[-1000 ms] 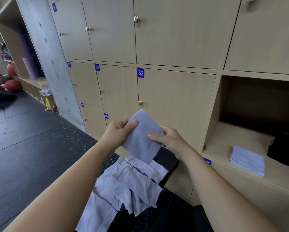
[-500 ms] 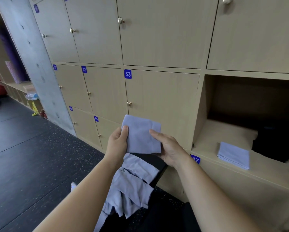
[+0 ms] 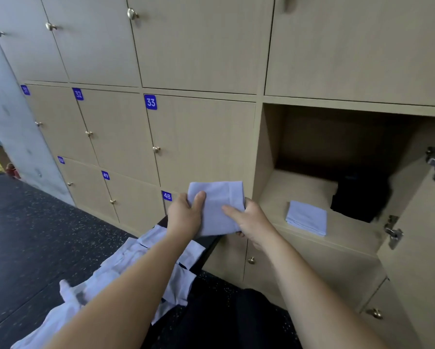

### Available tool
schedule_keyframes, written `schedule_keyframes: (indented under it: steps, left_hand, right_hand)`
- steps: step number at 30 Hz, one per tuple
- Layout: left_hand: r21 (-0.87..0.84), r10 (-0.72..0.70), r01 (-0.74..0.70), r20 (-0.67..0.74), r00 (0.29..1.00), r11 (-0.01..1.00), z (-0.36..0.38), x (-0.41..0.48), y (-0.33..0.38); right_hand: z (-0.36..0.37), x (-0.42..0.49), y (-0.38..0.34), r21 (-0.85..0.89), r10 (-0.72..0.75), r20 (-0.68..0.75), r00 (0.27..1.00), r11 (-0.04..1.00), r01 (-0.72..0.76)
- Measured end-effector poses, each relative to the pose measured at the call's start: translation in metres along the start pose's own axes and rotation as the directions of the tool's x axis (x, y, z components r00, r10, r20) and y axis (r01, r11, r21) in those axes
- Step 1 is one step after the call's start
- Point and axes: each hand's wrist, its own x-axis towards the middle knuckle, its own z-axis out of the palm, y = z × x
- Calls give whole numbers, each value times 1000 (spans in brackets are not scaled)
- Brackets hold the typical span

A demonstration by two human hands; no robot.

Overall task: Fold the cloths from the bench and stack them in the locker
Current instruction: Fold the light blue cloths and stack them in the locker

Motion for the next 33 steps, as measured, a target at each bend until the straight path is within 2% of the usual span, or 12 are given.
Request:
schedule_keyframes:
  steps: [6,9,13,16,18,22,26,30,33]
  left_hand:
    - [21,15,-16,51,999,1000,23,-8,6]
    - [-33,-3,8,174,985,999,37,-11,6]
    - [-282,-78,212,420,904,936,64,-11,5]
    - [-287,-84,265,517,852,921,90,-7,2]
    - [-286,-116,301,522,845,910,114,-4,2]
    - [-255,-177,347,514,839,903,161,-6,7]
    - [-230,-203,376,542,815,898,205,-1,2]
    - [-192,-213,440,665,716,877,240,4,2]
    - [-186,-176,450,742,647,873,260,10,4]
  right_hand:
    - [-29,-7,8,116,54,-75,996,992,-45]
    - [-51,-8,16,-5,9,-195,981,1000,-10]
    - [-86,-4,32,-102,-30,-388,921,995,-11]
    - [-115,1,48,-158,-32,-486,873,986,-52]
    - [-134,4,60,-200,-17,-536,844,974,-108]
    - [-170,13,85,-304,-33,-579,815,936,-178]
    - [-203,22,113,-333,38,-560,828,904,-267]
    - [-232,29,135,-304,97,-558,824,900,-312]
    - [-250,36,147,-257,108,-606,788,911,-323]
